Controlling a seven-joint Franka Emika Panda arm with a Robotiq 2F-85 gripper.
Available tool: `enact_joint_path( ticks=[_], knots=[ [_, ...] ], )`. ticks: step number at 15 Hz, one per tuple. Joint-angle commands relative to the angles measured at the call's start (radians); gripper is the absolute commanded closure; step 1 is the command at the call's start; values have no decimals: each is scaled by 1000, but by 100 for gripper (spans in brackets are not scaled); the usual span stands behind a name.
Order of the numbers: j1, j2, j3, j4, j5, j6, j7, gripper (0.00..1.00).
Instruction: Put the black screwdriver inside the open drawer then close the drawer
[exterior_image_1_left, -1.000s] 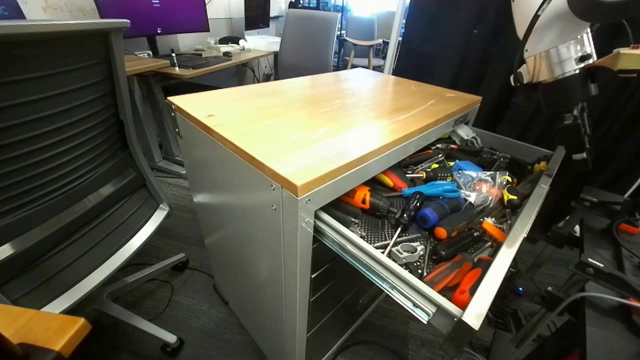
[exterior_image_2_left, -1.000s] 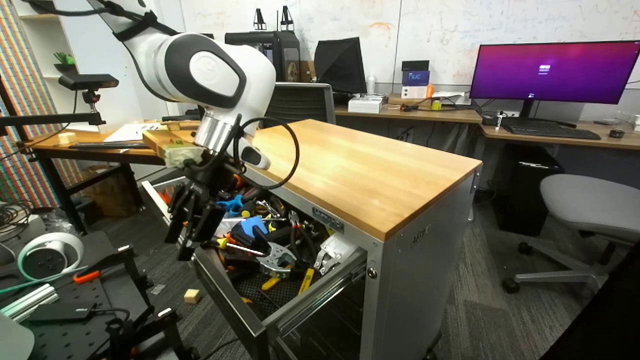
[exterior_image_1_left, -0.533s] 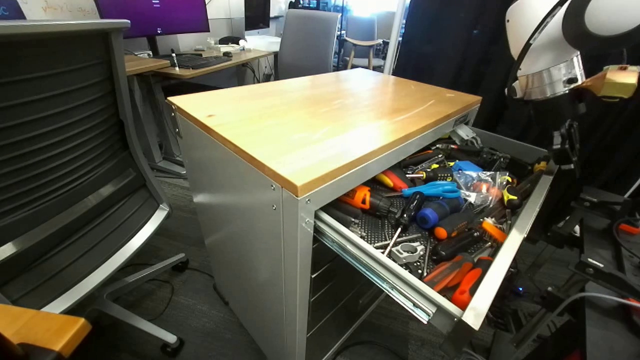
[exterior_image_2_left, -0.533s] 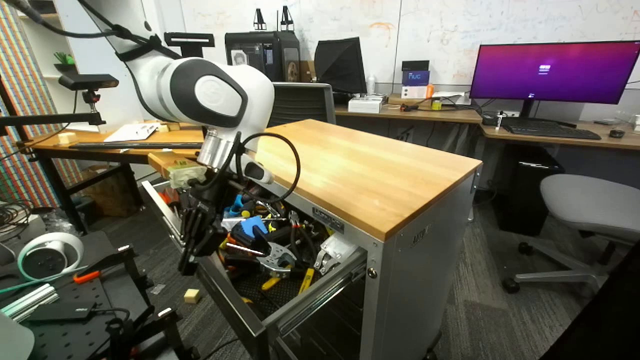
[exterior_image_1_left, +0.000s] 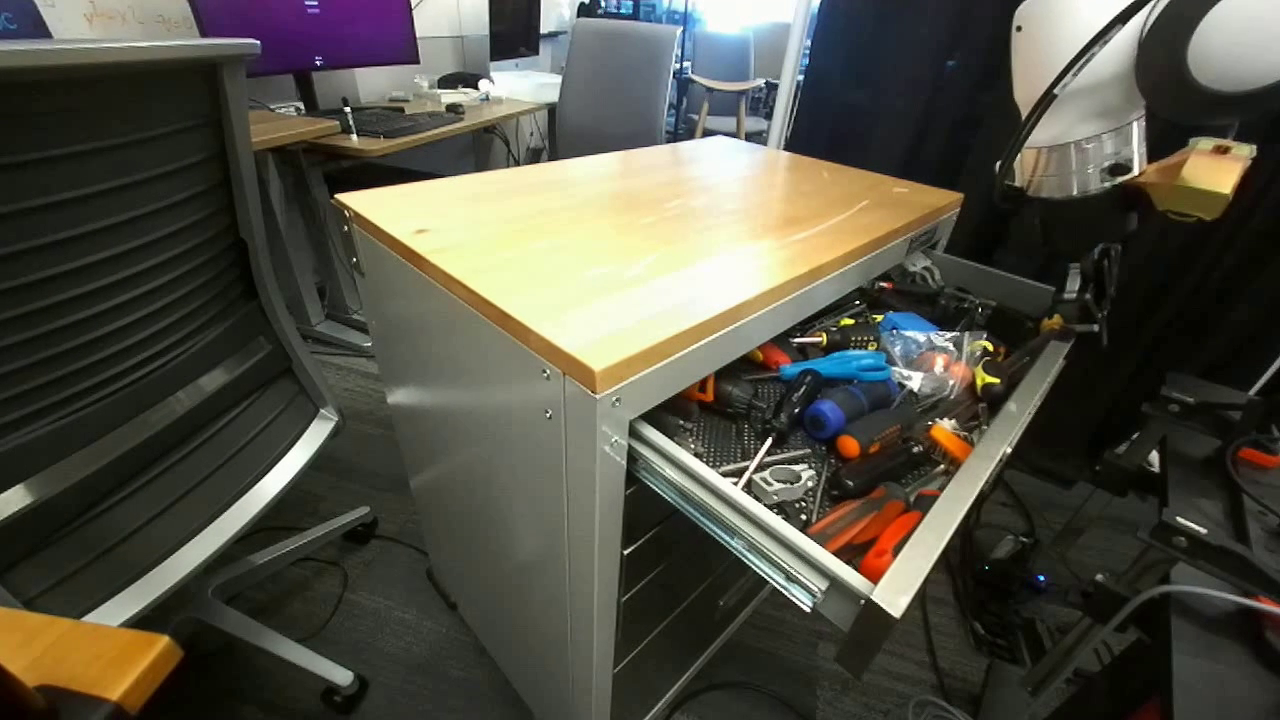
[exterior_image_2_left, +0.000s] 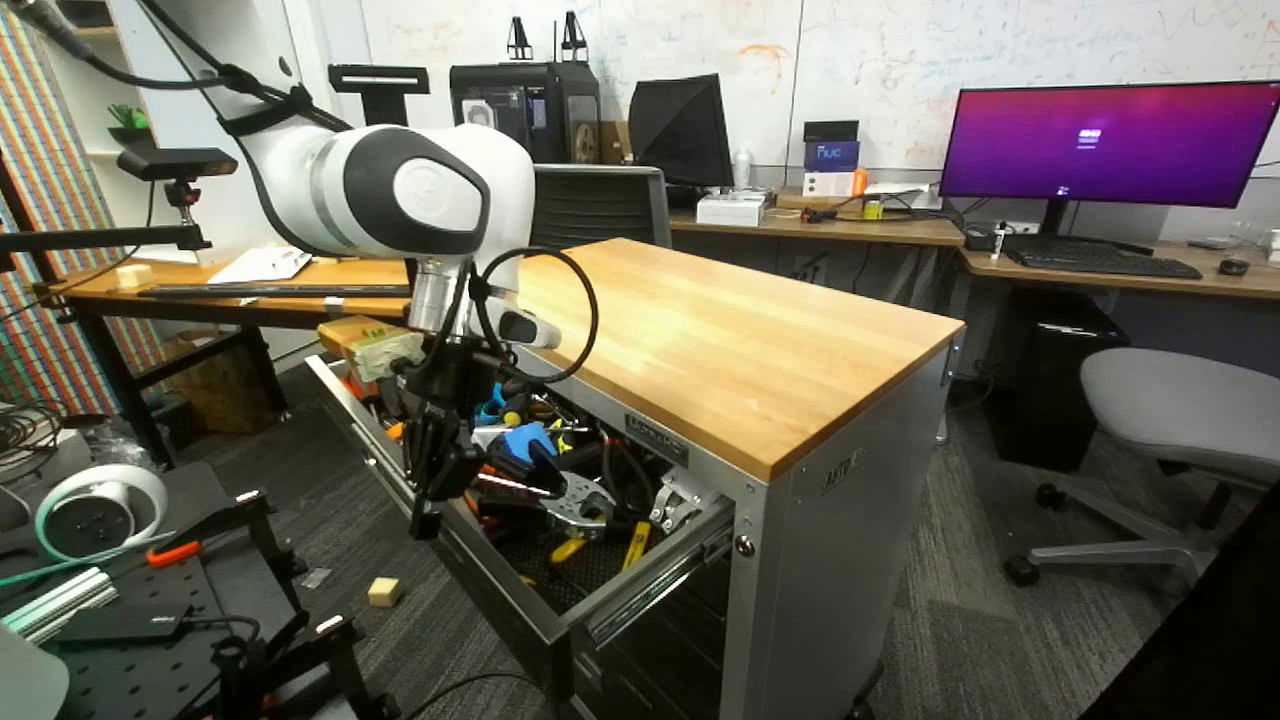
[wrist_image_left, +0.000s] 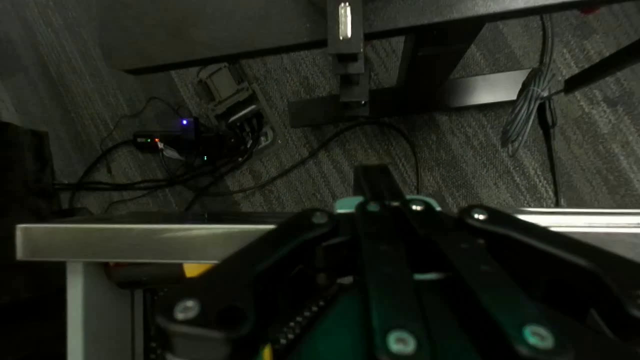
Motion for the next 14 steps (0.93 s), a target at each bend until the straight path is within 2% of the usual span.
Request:
enact_joint_path(
  ticks=[1, 4, 10, 14],
  knots=[
    [24, 3, 6, 15, -36, 117, 37, 99],
    [41, 3, 13, 27, -69, 192, 34, 99],
    [67, 3, 1, 25, -219, 349, 68, 99],
    [71, 53, -10, 65, -323, 385, 95, 99]
  ],
)
